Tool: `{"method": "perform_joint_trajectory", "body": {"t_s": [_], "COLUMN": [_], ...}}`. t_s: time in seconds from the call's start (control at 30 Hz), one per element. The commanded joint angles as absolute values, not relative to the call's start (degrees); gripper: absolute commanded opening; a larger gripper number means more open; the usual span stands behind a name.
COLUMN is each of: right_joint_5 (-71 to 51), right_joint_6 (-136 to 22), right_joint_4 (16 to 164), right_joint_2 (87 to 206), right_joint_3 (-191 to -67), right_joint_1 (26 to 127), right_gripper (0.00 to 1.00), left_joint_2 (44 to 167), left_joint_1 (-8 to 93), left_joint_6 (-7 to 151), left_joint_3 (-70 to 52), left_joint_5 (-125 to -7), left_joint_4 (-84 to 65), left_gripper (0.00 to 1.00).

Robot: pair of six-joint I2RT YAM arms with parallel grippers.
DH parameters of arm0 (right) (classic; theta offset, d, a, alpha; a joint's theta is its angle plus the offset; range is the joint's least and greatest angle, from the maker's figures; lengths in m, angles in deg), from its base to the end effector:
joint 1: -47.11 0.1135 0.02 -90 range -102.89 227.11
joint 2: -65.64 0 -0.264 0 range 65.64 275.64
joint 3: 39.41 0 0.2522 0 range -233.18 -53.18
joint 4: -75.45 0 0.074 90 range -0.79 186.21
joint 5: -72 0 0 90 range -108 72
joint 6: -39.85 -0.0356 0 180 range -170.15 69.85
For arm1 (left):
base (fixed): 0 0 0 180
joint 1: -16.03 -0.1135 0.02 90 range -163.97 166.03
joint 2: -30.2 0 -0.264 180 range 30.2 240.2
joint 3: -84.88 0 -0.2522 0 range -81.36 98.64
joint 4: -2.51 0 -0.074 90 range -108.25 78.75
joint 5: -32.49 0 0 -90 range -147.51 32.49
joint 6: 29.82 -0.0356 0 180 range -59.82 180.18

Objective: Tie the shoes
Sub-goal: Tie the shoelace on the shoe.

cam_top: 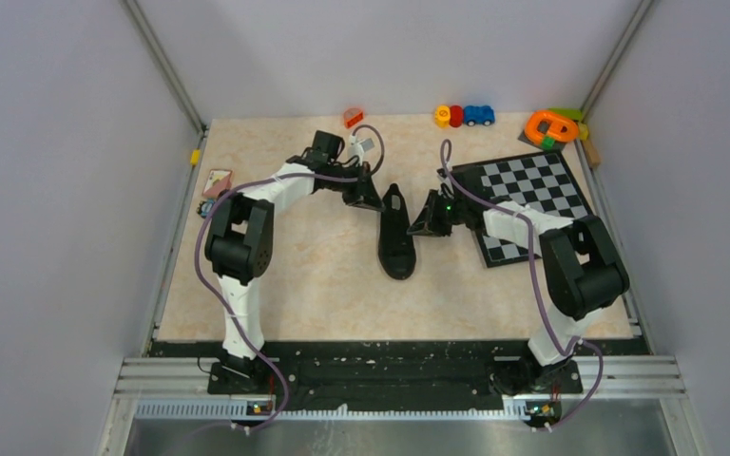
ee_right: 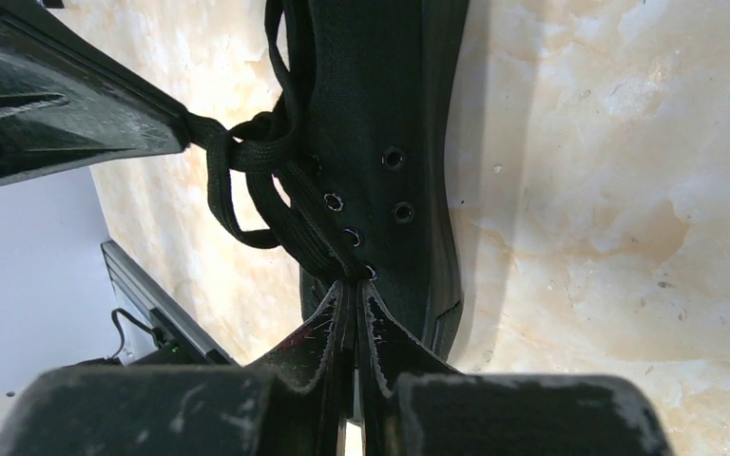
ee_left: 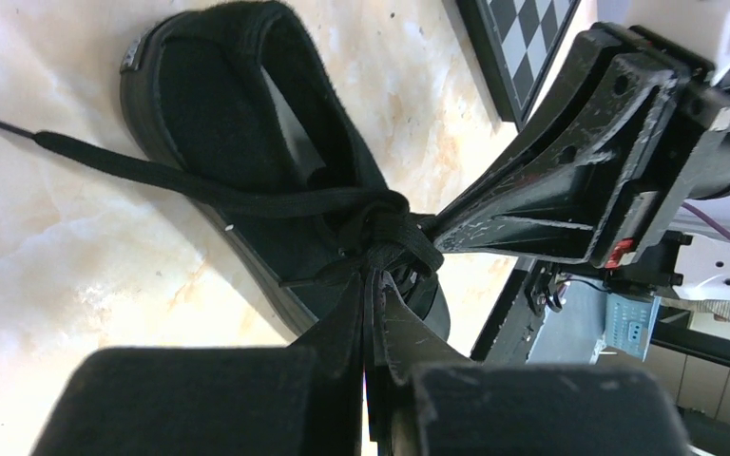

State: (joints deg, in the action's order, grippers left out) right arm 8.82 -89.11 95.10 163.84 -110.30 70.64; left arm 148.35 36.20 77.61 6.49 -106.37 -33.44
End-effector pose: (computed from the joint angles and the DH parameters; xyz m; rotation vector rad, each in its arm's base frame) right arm 0.3181 0.1560 0.1818 0.1043 2.5480 1.0368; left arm 0.4091 -0.1788 0.1972 0.4409 2.4657 -1.3354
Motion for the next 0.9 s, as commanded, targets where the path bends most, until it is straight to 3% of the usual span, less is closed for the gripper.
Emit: {"method": "perform_joint_trajectory", "body": {"t_s": [0.0,0.2,0.5,0.87], "right_joint_5": [9.4,8.2,9.8,12.3], "right_joint_6": [-87.9,-85.1,-82.4,-74.0], "right_joint_4": [95.0,97.5,96.9,100.9], "right_joint_2": [161.4,160.1,159.3,167.7], "right_joint_3": [-113.0,-113.9,-115.6,-125.7], "right_joint_1": [70.8,69.9,67.0,66.9], "right_gripper": [0.06,0.22,0.26,0.24], "left_joint_2": [148.2,148.9,150.9,151.4], "left_joint_1": [36.4,36.6,36.8,36.9], "left_joint_6": [76.9,75.6,73.7,72.8], "left_joint_3": [9.5,10.4,13.4,14.2], "left_joint_5": [-109.0,-110.0,-110.3,-110.6], "left_joint_4": [-30.0,-30.1,-31.7,-33.0], "left_gripper": [0.0,0.0,0.0,0.0]}}
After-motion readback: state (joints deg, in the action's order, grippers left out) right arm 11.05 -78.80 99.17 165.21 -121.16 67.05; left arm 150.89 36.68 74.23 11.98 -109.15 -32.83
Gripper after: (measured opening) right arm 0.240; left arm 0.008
